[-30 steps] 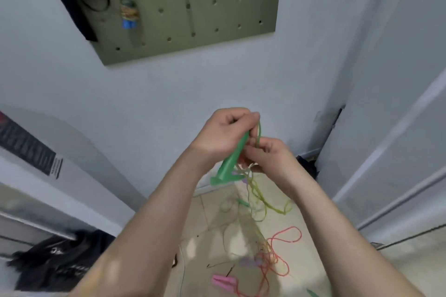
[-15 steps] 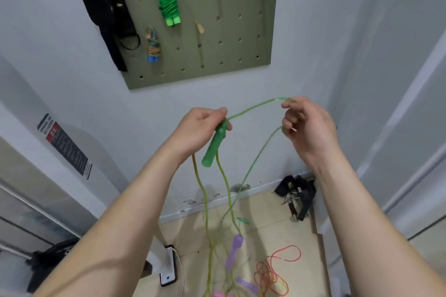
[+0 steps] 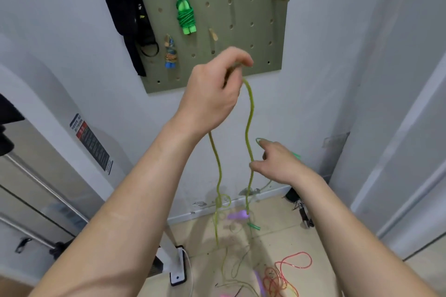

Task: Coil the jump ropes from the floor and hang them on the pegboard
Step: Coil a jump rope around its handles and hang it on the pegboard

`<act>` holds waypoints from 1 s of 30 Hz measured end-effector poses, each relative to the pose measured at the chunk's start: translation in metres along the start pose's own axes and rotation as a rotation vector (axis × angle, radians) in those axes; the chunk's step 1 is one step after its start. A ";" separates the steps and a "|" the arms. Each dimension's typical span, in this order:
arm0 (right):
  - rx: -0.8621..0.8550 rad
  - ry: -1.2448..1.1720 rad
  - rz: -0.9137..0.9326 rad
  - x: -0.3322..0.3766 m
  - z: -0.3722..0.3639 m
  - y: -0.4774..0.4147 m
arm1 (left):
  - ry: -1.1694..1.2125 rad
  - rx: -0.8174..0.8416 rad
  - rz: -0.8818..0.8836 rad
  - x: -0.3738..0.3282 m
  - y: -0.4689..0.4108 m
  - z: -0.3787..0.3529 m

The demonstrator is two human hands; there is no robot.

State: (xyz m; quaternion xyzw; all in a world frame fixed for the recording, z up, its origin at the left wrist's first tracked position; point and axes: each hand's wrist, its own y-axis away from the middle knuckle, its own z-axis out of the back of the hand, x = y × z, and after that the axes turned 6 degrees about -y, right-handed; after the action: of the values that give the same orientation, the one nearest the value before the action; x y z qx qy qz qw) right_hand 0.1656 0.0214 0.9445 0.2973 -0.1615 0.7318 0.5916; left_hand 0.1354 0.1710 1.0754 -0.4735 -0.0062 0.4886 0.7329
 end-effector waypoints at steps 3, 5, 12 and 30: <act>0.058 0.197 -0.054 0.001 -0.007 0.003 | 0.227 -0.079 0.019 -0.005 -0.008 0.005; -0.027 0.065 0.080 0.004 -0.017 0.003 | 0.343 -0.109 0.038 -0.009 -0.012 0.009; 0.299 -0.303 -0.003 -0.024 -0.075 0.005 | 0.697 -0.260 0.136 -0.020 -0.023 0.026; -0.012 -0.848 0.085 0.056 0.013 0.010 | 0.460 0.284 0.770 0.057 0.156 -0.044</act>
State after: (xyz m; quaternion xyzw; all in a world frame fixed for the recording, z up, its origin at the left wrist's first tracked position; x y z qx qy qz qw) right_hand 0.1526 0.0551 0.9905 0.5614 -0.4070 0.5676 0.4438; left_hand 0.0752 0.1933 0.9157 -0.4322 0.3995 0.6033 0.5382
